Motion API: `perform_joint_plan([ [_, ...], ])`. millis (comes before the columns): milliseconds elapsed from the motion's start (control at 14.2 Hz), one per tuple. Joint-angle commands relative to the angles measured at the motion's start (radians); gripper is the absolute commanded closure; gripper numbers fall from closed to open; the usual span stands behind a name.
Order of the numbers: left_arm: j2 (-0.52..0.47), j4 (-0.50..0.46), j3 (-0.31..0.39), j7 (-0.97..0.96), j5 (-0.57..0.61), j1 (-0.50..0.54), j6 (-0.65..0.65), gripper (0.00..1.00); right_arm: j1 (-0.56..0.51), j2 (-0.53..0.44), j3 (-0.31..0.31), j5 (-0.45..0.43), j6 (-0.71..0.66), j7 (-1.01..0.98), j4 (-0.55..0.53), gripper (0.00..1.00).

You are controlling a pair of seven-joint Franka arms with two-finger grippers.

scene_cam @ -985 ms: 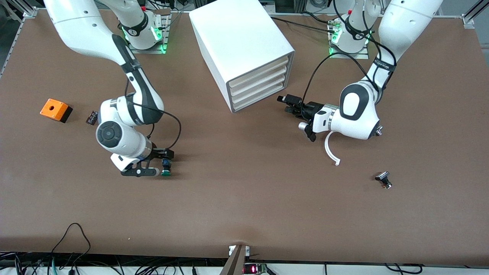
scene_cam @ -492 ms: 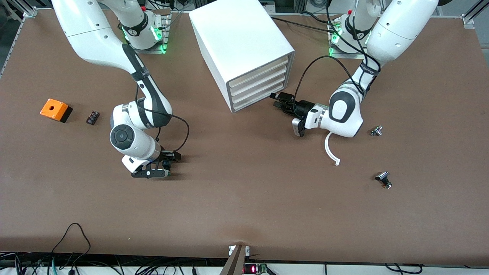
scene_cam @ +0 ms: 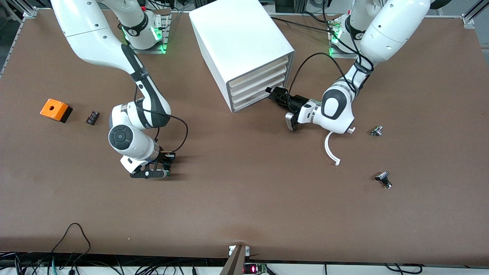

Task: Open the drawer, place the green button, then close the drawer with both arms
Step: 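Pull the bottom drawer open with the left gripper while the right gripper lifts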

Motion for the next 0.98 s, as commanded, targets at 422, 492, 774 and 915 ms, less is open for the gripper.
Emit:
perform_joint_plan([
  [422,0.007,-0.056,-0.002,0.104,-0.111,-0.056,0.040,0.69,0.007,-0.004,0.006,0.017,-0.218,0.139,0.169,1.00],
  [492,0.007,-0.056,-0.002,0.104,-0.111,-0.058,0.040,0.83,0.008,-0.004,0.010,0.018,-0.254,0.167,0.188,1.00],
  [774,-0.002,-0.044,0.011,0.094,-0.097,-0.043,0.039,1.00,0.029,-0.002,0.024,0.096,-0.448,0.312,0.329,1.00],
  [915,-0.002,-0.009,0.041,0.089,-0.083,-0.030,0.036,1.00,0.053,-0.005,0.026,0.098,-0.513,0.400,0.383,1.00],
])
